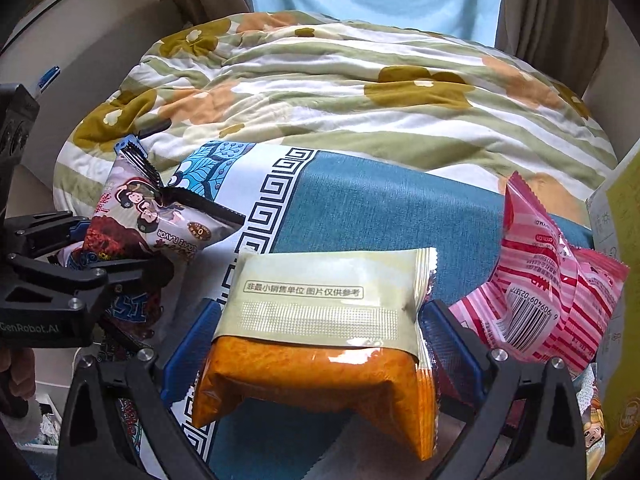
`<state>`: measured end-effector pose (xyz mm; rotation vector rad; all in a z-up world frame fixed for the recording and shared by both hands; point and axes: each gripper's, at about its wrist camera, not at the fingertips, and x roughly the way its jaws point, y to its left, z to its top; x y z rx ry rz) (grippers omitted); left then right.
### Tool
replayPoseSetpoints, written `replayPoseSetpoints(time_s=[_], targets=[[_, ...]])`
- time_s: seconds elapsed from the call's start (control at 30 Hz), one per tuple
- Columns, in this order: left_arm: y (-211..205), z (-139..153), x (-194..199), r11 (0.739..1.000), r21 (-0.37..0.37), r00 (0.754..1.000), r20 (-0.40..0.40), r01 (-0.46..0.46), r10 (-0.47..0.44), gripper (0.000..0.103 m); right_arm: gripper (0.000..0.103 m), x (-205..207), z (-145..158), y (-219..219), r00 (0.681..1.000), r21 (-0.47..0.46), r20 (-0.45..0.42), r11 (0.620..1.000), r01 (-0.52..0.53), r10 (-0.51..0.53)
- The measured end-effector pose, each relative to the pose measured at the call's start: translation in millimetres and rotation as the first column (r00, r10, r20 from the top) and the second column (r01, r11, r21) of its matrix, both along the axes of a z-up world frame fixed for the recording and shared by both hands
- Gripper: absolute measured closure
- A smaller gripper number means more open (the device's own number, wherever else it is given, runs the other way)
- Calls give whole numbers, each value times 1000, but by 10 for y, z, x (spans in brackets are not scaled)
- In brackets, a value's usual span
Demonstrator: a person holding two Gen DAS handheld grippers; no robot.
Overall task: Organize snacks
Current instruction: 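Grasp the purple-white chip bag with the left tool while the right tool grasps the orange-cream bag, then carry both bags over the box and open both tools to drop them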
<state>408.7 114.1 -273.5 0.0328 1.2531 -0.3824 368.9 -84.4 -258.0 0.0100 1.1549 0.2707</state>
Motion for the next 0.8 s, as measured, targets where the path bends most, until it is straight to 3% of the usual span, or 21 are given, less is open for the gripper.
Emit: replayPoseSetpoints(time_s=[0.13,0.23,0.5,0.8], targets=[[10,49,-60,1000,-11,1000,8,-8,8,37,23,-43,-8,114,999,-59,0,997,-52,53],[32,141,-110,1000,-16,1000,21,-19,20,37,29,-85,38,153,998,-78,18,995,-65,67],[37,640,-263,999,-25,994,98,-37,39,37,30,-205,385,45,997,-50,68,998,-39,42],[-511,1418,-469,999,-45,974,224,-18,28,37,30,-468,1214,-450,980,24,189,998,55,-59]])
